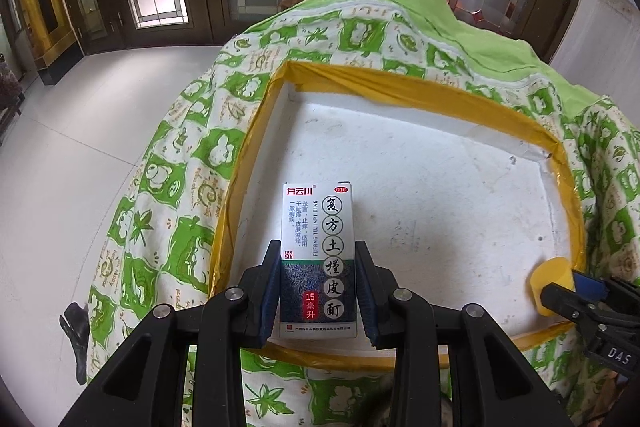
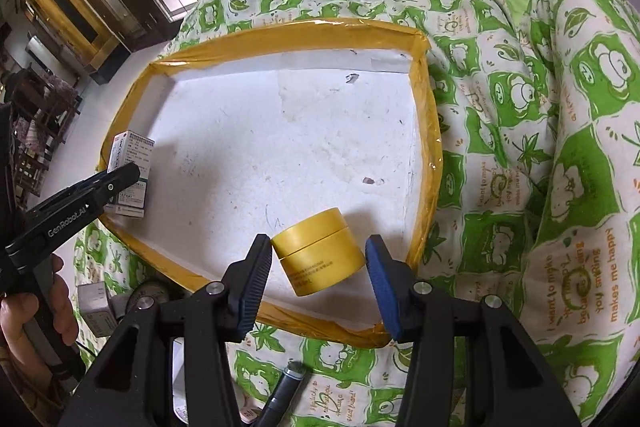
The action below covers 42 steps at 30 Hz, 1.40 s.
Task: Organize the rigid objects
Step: 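Carry the box and jar into the white tray and open both tools, then move both tools back over the pile of items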
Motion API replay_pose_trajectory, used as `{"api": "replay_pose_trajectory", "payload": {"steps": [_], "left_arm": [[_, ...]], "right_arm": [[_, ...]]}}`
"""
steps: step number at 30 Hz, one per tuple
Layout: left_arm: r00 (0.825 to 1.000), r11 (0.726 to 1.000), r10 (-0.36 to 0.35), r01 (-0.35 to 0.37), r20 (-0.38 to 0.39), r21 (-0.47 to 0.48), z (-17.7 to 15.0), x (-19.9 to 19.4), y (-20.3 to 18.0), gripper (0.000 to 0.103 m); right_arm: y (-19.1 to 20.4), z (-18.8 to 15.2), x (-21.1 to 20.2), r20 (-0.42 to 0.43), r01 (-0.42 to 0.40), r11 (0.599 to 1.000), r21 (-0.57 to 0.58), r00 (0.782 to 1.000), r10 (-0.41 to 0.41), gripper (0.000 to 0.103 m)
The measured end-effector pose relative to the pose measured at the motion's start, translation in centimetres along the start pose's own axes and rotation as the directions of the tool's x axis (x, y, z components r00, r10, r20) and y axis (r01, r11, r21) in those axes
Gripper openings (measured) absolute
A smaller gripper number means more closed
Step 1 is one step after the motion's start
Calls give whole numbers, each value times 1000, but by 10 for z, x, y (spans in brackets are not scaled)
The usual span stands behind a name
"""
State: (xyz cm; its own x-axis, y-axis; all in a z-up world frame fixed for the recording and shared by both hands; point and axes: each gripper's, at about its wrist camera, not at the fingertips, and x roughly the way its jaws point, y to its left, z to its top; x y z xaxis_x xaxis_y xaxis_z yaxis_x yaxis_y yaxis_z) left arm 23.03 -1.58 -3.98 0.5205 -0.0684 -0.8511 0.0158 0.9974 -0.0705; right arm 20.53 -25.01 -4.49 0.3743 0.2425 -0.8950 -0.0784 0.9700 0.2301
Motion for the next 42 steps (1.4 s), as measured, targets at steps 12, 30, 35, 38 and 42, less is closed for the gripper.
{"api": "replay_pose_trajectory", "payload": {"steps": [12,30,35,38,42], "left_arm": [[1000,1000,-5,5,-4,-3,-10,-6,4,63],[992,998,-44,48,116,-32,-92,-100,29,71],[994,988,-62,74,94,-132,-125,-110,47,71],[989,971,-116,133,94,-197,-135,-115,54,71],[982,957,-179,187,57,-224,-150,-114,50,71]], "right_arm": [[2,-1,4,13,8,1000,-4,1000,-8,48],[-3,-26,-54,210,-56,996,68,977,41,70],[9,-49,-66,223,-61,997,41,973,50,70],[11,-67,-72,213,-69,997,28,975,62,70],[12,-92,-80,197,-81,997,16,977,77,70]]}}
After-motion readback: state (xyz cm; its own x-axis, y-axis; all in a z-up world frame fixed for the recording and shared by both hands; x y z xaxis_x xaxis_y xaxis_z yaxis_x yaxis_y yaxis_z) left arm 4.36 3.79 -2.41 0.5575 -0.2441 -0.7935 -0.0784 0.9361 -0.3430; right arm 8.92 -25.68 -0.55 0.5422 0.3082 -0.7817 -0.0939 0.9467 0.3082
